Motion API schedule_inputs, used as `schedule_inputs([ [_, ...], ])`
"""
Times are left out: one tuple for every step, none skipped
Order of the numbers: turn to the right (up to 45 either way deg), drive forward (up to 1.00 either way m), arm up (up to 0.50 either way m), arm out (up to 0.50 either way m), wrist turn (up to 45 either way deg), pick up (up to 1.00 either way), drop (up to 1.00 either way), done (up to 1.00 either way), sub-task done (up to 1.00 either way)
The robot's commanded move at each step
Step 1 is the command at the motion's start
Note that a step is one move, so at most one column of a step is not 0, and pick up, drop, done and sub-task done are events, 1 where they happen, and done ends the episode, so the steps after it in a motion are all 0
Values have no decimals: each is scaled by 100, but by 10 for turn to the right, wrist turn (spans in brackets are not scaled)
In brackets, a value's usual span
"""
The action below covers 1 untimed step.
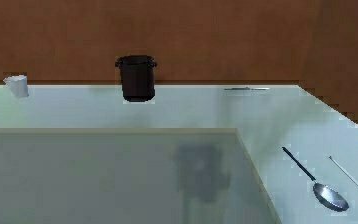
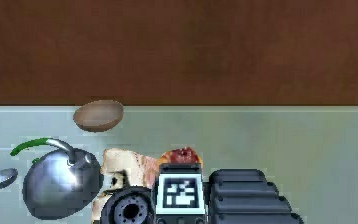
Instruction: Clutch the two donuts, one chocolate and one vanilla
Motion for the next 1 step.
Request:
schedule_inputs([
  [0, 0, 0, 0, 450, 0, 0, 0, 0],
])
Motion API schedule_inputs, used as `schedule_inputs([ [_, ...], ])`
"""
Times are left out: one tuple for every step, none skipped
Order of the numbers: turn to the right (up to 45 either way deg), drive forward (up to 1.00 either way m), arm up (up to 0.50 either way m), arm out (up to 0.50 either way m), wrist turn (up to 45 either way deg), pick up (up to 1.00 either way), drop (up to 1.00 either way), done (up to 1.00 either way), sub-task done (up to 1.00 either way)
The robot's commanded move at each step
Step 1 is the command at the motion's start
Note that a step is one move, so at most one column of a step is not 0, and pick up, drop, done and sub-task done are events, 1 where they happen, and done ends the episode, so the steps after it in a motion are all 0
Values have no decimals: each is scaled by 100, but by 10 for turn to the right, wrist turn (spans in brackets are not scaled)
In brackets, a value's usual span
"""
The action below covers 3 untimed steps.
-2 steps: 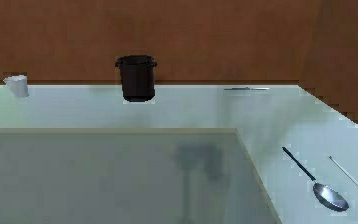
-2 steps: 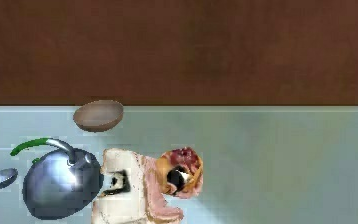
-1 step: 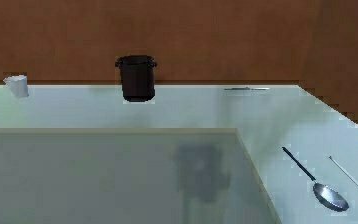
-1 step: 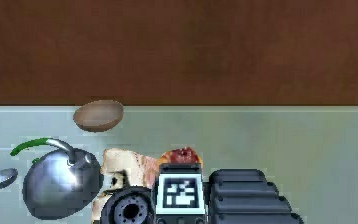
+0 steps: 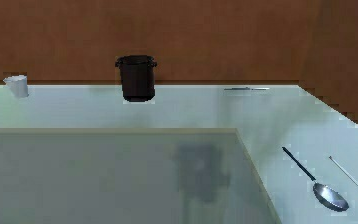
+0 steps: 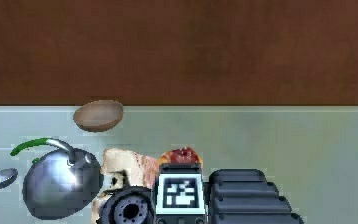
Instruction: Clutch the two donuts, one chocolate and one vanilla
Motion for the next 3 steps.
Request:
schedule_inputs([
  [0, 0, 0, 0, 450, 0, 0, 0, 0],
  [0, 0, 0, 0, 450, 0, 0, 0, 0],
  [0, 0, 0, 0, 300, 0, 0, 0, 0],
])
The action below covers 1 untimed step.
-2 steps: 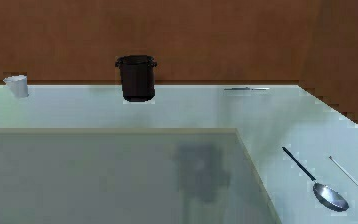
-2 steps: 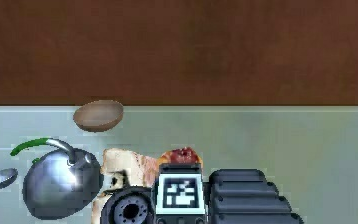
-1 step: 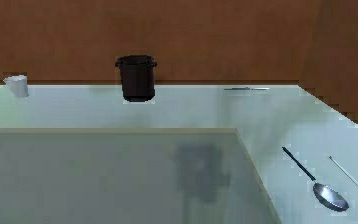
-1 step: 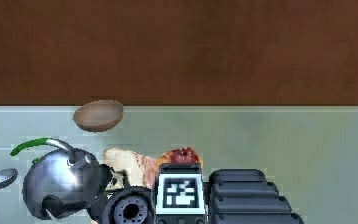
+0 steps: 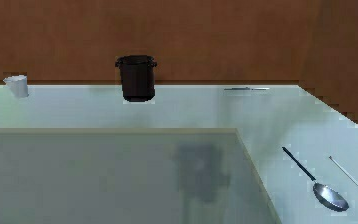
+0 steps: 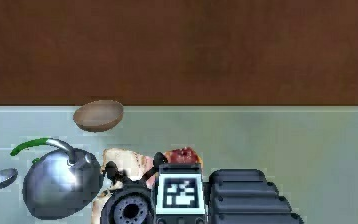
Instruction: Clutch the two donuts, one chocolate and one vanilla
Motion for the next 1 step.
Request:
schedule_inputs([
  [0, 0, -14, 0, 0, 0, 0, 0, 0],
])
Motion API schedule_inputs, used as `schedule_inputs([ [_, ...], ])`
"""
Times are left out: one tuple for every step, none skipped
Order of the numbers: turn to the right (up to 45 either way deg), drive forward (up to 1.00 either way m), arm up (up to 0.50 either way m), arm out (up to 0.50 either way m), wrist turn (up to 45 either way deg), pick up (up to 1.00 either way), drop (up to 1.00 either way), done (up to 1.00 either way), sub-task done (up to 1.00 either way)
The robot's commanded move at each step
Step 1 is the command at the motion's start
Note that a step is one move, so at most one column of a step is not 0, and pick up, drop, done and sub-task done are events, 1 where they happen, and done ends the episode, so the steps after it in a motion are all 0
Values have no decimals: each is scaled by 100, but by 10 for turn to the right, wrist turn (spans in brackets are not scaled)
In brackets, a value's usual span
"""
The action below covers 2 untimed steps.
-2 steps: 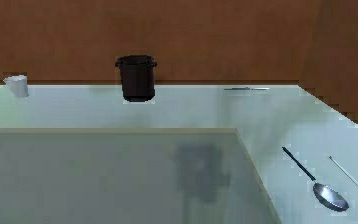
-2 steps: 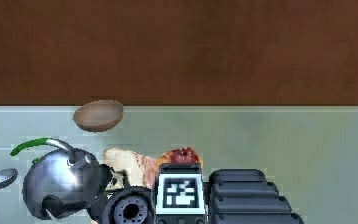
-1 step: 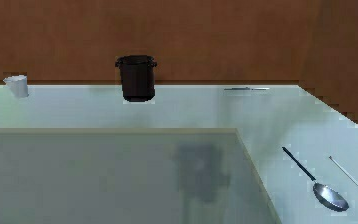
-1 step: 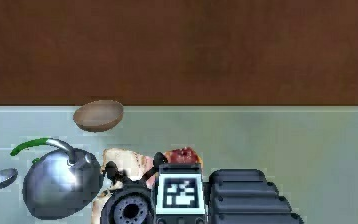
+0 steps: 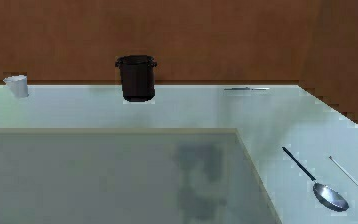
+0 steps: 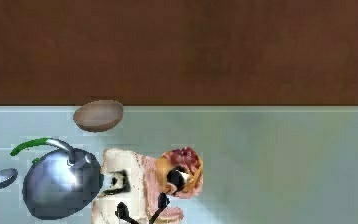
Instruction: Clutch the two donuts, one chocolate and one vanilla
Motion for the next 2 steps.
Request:
schedule_inputs([
  [0, 0, 0, 0, 0, 100, 0, 0, 0],
  [0, 0, 10, 0, 0, 0, 0, 0, 0],
])
